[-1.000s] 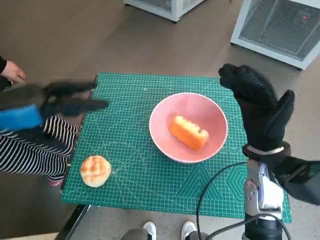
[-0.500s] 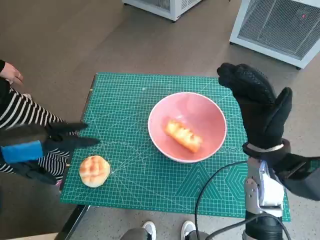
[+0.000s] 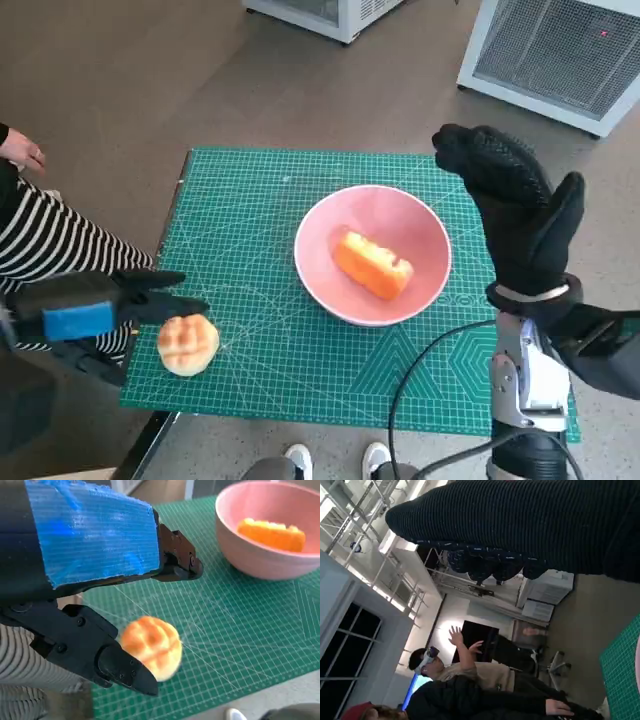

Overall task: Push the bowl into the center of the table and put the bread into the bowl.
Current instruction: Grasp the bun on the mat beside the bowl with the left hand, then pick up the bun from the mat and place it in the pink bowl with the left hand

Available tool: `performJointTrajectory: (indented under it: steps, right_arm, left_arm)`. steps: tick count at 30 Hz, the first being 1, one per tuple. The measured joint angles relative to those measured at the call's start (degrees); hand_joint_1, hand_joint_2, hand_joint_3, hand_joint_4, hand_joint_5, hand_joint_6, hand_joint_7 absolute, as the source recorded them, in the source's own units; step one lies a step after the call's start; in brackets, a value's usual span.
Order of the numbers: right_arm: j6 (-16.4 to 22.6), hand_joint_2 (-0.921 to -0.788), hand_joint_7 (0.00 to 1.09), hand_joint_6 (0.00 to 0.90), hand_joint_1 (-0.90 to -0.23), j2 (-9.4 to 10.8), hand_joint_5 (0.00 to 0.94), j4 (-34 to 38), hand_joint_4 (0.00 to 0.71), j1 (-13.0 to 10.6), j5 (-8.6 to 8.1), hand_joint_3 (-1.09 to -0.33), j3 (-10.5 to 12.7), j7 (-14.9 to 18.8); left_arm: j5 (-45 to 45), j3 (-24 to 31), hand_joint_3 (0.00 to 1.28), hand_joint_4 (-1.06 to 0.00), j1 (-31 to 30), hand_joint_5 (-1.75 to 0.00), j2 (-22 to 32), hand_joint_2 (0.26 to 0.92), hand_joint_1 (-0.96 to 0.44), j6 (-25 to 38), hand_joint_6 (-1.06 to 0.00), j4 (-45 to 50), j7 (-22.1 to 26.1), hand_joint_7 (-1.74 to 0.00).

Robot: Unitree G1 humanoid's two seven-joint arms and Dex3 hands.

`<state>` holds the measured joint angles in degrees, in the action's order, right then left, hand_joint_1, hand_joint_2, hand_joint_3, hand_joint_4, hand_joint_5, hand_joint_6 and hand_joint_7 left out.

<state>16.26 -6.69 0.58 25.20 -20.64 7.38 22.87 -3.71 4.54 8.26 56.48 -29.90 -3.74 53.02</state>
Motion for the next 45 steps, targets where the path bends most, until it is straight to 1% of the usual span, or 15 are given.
performJointTrajectory:
  steps: [6,11,15,18,19,20,22,23,24,25,27,29,33,37,45]
  right_arm:
    - [0.0,-0.921,0.53,0.051,-0.664,-0.1,0.000,0.1,0.123,0.0,0.01,-0.674,0.2,0.0]
    - [-0.2,-0.921,0.53,0.050,-0.664,-0.1,0.000,0.0,0.121,0.0,0.03,-0.675,0.1,0.0]
    - [-0.3,-0.921,0.53,0.049,-0.664,-0.2,0.000,0.0,0.122,0.0,0.05,-0.675,0.2,0.0]
    - [-0.4,-0.921,0.53,0.049,-0.664,-0.3,0.001,-0.1,0.122,-0.1,0.05,-0.674,0.2,0.0]
    - [-0.4,-0.921,0.53,0.049,-0.664,-0.3,0.001,-0.1,0.123,-0.1,0.05,-0.674,0.2,0.0]
    - [-0.4,-0.921,0.53,0.049,-0.664,-0.3,0.001,-0.1,0.123,-0.1,0.05,-0.674,0.3,0.0]
    - [-0.5,-0.921,0.53,0.050,-0.664,-0.4,0.002,-0.2,0.126,-0.1,0.04,-0.673,0.4,0.0]
    - [-0.6,-0.921,0.53,0.050,-0.664,-0.4,0.003,-0.2,0.127,-0.1,0.04,-0.673,0.4,0.0]
    - [-0.7,-0.921,0.53,0.050,-0.664,-0.4,0.003,-0.2,0.128,-0.2,0.04,-0.672,0.4,0.0]
    - [-0.8,-0.921,0.53,0.050,-0.664,-0.4,0.004,-0.3,0.129,-0.2,0.04,-0.672,0.4,0.0]
    - [-0.9,-0.921,0.53,0.051,-0.664,-0.5,0.004,-0.5,0.130,-0.3,0.04,-0.671,0.5,0.0]
    - [-0.9,-0.921,0.53,0.051,-0.664,-0.6,0.005,-0.6,0.131,-0.4,0.05,-0.671,0.6,0.0]
    - [-0.9,-0.921,0.53,0.049,-0.664,-0.6,0.005,-1.0,0.134,-0.7,0.05,-0.670,0.7,0.0]
    - [-0.9,-0.921,0.53,0.047,-0.665,-0.6,0.006,-1.1,0.137,-0.9,0.11,-0.670,0.8,-0.1]
    - [-0.8,-0.921,0.52,0.048,-0.666,-0.5,0.007,-1.0,0.141,-0.9,0.13,-0.669,0.9,-0.2]
  left_arm:
    - [-5.7,-3.3,0.00,-0.29,0.5,-0.03,-3.5,0.780,-0.34,-4.3,-0.40,-4.8,-5.9,-0.04]
    - [-10.6,-6.5,0.00,-0.42,2.9,-0.03,-6.5,0.783,-0.26,-10.0,-0.47,-11.9,-11.5,-0.04]
    - [-13.7,-8.9,0.02,-0.55,5.1,-0.04,-8.8,0.806,-0.13,-13.2,-0.56,-17.9,-15.5,-0.05]
    - [-14.7,-10.3,0.03,-0.63,6.1,-0.05,-9.9,0.832,-0.05,-13.7,-0.63,-20.7,-17.1,-0.07]
    - [-15.1,-10.7,0.03,-0.68,6.3,-0.05,-10.1,0.846,-0.01,-13.6,-0.68,-21.2,-17.5,-0.08]
    - [-15.4,-10.8,0.03,-0.69,6.5,-0.05,-10.2,0.851,0.00,-13.6,-0.69,-21.5,-17.8,-0.08]
    - [-15.8,-11.0,0.04,-0.80,7.0,-0.09,-10.2,0.871,0.04,-13.6,-0.79,-21.8,-18.5,-0.12]
    - [-16.1,-11.1,0.04,-0.78,7.3,-0.30,-10.1,0.881,0.03,-13.6,-0.77,-21.8,-18.9,-0.32]
    - [-16.3,-11.2,0.06,-0.73,7.4,-0.63,-10.1,0.896,0.02,-13.6,-0.71,-21.8,-19.3,-0.63]
    - [-16.4,-11.2,0.06,-0.70,7.5,-0.84,-10.1,0.905,0.02,-13.6,-0.69,-21.8,-19.7,-0.80]
    - [-16.5,-11.2,0.06,-0.69,7.7,-1.03,-10.0,0.909,0.01,-13.8,-0.71,-21.8,-20.4,-0.90]
    - [-16.6,-11.3,0.04,-0.68,7.9,-1.16,-9.8,0.911,0.01,-14.0,-0.74,-21.7,-20.8,-0.93]
    - [-16.6,-11.4,0.03,-0.68,8.4,-1.24,-8.9,0.914,0.00,-13.9,-0.76,-21.3,-20.2,-0.92]
    - [-15.1,-11.2,0.03,-0.68,8.9,-1.26,-7.5,0.914,0.00,-13.1,-0.77,-19.3,-18.0,-0.92]
    - [-5.7,-7.9,0.02,-0.67,11.4,-1.27,-5.2,0.915,0.00,-6.9,-0.79,-11.7,-12.5,-0.91]
